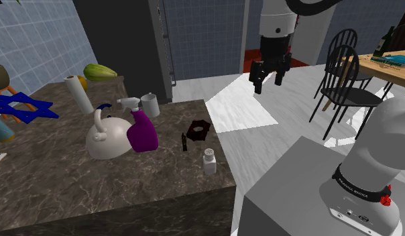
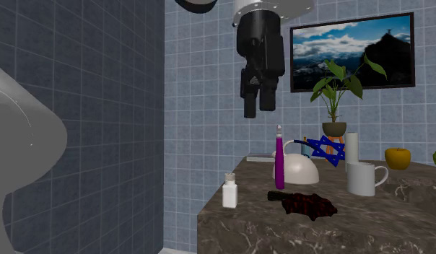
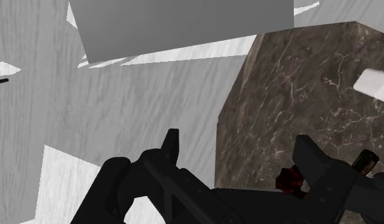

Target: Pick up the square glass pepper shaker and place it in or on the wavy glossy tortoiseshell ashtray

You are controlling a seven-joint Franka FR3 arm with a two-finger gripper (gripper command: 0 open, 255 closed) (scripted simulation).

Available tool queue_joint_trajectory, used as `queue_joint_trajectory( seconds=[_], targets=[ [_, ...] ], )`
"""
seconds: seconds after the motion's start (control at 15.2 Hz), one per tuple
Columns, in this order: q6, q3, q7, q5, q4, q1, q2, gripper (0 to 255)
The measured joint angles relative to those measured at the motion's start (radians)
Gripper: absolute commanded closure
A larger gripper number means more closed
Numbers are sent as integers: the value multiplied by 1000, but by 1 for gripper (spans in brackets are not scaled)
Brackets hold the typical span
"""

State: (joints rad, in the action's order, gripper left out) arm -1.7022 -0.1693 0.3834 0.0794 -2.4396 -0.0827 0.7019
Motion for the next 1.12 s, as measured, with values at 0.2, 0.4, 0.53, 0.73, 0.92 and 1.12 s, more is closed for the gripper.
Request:
queue_joint_trajectory(
  seconds=[0.2,0.4,0.53,0.73,0.92,1.12],
  targets=[
    [-64,-51,60,45,-28,-21,-38,0],
    [-133,-104,121,86,-42,-41,-90,0],
    [-181,-139,159,107,-36,-49,-143,0],
    [-245,-197,227,138,-22,-67,-216,0],
    [-318,-250,287,160,-18,-80,-288,0],
    [-390,-308,360,161,24,-86,-394,0]
  ],
)
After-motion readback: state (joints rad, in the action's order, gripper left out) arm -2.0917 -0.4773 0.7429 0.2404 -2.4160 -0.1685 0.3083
